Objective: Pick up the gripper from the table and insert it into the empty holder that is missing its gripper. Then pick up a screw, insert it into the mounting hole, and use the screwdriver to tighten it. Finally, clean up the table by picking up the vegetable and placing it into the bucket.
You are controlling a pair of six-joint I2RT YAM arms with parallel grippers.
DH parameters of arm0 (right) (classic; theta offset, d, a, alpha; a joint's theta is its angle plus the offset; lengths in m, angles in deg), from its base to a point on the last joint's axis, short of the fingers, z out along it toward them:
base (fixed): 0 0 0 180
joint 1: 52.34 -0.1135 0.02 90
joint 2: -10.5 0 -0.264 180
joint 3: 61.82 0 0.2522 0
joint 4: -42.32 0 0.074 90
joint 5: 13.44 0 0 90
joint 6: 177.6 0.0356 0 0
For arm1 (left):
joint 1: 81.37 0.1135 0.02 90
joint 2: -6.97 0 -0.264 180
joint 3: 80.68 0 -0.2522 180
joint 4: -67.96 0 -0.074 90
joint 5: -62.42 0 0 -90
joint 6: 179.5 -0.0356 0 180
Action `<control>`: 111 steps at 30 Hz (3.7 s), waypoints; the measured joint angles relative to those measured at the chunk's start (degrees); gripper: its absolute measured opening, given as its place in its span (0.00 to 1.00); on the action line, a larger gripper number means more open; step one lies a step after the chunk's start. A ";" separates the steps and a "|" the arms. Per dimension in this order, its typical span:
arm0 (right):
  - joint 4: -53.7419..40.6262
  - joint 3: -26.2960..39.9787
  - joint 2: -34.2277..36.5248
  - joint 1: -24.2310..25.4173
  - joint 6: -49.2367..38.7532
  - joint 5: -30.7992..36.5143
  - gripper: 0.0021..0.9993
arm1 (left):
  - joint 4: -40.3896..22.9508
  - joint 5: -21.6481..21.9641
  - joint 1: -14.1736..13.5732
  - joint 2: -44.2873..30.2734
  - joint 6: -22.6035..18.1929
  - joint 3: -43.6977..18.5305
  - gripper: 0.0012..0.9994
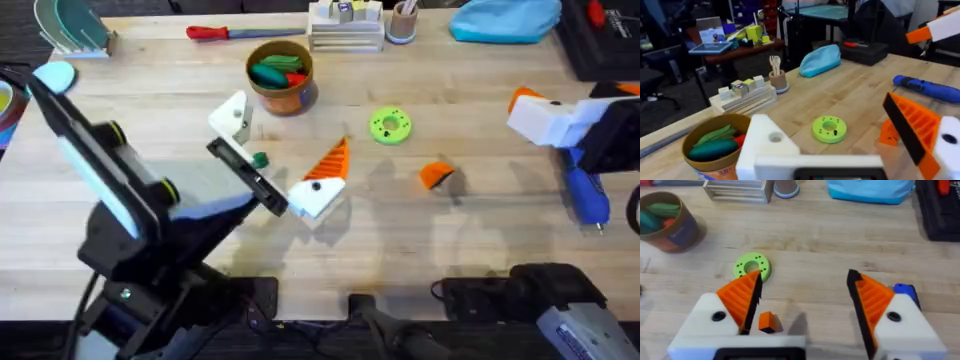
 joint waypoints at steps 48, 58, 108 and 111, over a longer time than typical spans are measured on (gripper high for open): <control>0.01 0.00 -0.02 0.00 0.00 0.00 0.99 | -11.51 -2.56 -0.42 12.58 0.02 8.83 0.99; 0.02 0.00 -0.02 0.00 0.07 -0.17 0.99 | -11.51 -2.56 -0.42 12.58 0.02 8.83 0.99; -8.61 0.22 39.87 -13.88 -1.29 -3.58 0.12 | -11.51 -2.56 -0.42 12.58 0.02 8.83 0.99; -9.35 0.46 39.87 -13.88 -1.27 -3.56 0.01 | -11.51 -2.56 -0.42 12.58 0.02 8.83 0.99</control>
